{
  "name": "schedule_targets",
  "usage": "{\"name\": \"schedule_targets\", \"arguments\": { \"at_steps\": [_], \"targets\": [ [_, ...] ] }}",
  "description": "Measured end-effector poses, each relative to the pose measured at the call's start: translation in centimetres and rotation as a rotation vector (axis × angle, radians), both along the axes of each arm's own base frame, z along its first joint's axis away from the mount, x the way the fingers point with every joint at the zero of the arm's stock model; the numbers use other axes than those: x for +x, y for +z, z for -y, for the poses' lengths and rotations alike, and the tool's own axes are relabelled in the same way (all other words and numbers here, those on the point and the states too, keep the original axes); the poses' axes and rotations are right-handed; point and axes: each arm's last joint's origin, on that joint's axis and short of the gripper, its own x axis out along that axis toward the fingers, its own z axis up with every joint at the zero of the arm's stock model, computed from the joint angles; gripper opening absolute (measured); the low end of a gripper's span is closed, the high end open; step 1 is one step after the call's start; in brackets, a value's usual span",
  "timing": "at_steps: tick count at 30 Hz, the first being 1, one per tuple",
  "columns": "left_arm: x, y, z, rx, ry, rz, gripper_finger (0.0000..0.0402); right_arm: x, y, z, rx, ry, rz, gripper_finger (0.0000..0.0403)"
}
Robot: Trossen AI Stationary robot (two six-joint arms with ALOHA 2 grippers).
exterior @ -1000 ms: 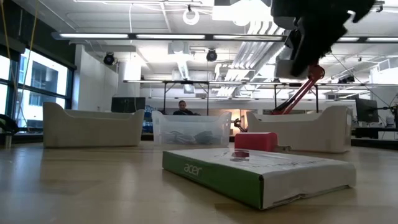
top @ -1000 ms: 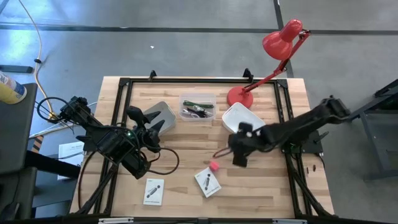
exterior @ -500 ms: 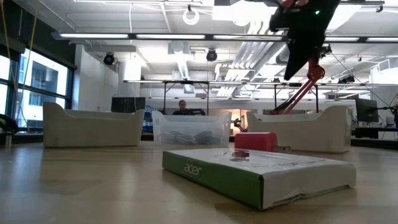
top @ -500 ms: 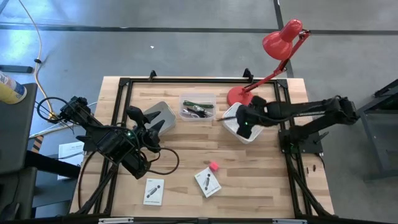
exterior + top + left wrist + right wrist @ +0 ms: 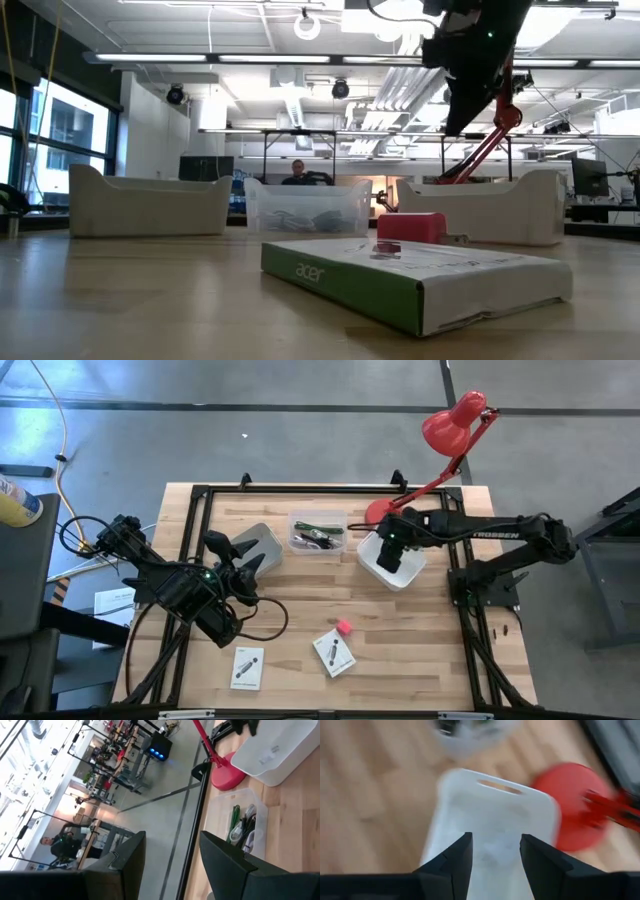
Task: Pick and place items into bin
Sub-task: Put the pink charger adapter into the white bin
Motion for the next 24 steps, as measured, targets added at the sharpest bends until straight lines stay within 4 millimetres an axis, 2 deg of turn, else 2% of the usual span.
{"name": "schedule_targets", "arguments": {
  "at_steps": [6, 11, 20, 24],
  "targets": [
    [0.0, 0.0, 0.0, -0.006, 0.003, 0.009, 0.0172, 1.6, 0.6, -2.3, 0.138, 0.292, 0.148, 0.0150],
    [0.0, 0.0, 0.0, -0.012, 0.006, 0.020, 0.0172, 2.8, 0.8, -4.5, 0.206, 0.363, 0.246, 0.0149],
    [0.0, 0.0, 0.0, -0.022, 0.009, 0.029, 0.0172, 5.8, -3.1, -9.8, 0.399, 0.422, 0.168, 0.0147],
    [0.0, 0.0, 0.0, -0.019, 0.009, 0.029, 0.0172, 6.9, -4.4, -11.3, 0.428, 0.328, 0.188, 0.0149]
  ]
}}
